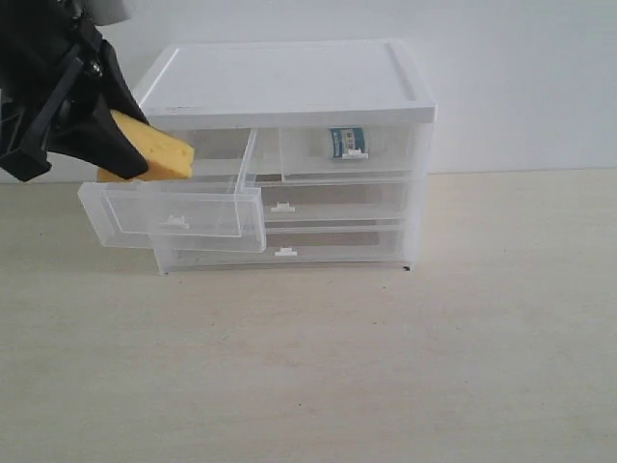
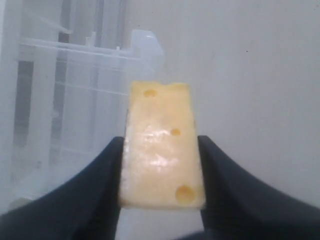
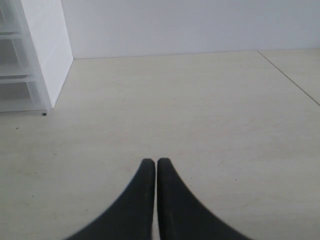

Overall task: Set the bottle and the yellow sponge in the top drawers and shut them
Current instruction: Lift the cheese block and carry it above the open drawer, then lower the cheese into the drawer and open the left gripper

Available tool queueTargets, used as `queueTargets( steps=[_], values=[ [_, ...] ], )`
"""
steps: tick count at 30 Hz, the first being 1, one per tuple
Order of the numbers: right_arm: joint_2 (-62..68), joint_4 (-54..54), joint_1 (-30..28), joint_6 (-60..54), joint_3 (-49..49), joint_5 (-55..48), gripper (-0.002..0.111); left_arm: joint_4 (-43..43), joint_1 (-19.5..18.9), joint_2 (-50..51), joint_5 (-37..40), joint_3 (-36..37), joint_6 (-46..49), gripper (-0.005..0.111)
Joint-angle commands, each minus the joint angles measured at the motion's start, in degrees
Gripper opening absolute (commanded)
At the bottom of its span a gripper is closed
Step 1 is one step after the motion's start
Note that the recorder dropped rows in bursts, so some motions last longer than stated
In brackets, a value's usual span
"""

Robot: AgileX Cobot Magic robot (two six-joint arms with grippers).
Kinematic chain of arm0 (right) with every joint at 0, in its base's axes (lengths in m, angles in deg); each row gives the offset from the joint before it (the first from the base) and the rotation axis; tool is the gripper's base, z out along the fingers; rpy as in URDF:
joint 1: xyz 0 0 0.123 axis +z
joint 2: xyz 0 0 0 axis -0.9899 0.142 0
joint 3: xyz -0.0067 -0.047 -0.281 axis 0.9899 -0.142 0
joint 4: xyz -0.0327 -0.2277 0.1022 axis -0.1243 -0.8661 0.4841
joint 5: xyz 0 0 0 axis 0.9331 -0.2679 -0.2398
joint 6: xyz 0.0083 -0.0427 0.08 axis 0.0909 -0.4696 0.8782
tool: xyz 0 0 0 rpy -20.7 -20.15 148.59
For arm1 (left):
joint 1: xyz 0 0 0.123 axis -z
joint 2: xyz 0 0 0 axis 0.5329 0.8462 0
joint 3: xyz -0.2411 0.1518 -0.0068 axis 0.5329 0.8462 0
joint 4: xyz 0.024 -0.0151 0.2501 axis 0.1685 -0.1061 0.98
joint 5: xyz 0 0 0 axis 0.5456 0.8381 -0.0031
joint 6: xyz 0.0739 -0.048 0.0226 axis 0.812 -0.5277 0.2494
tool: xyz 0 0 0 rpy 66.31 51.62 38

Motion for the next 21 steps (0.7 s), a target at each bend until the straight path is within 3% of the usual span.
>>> queueTargets(
  steps=[1,10,13,21],
  values=[
    [-0.30,0.03,0.09,0.00,-0.21,0.53,0.000,-5.79,-2.19,5.62,0.12,-3.06,9.31,0.004],
    [-0.30,0.03,0.09,0.00,-0.21,0.53,0.000,-5.23,-5.20,14.53,0.09,-7.83,11.96,0.004],
    [-0.30,0.03,0.09,0.00,-0.21,0.53,0.000,-7.30,-5.35,15.58,-4.42,-7.83,11.96,0.004],
    [-0.30,0.03,0.09,0.00,-0.21,0.53,0.000,-7.23,-5.35,18.00,-6.45,-7.83,13.06,0.004]
  ],
)
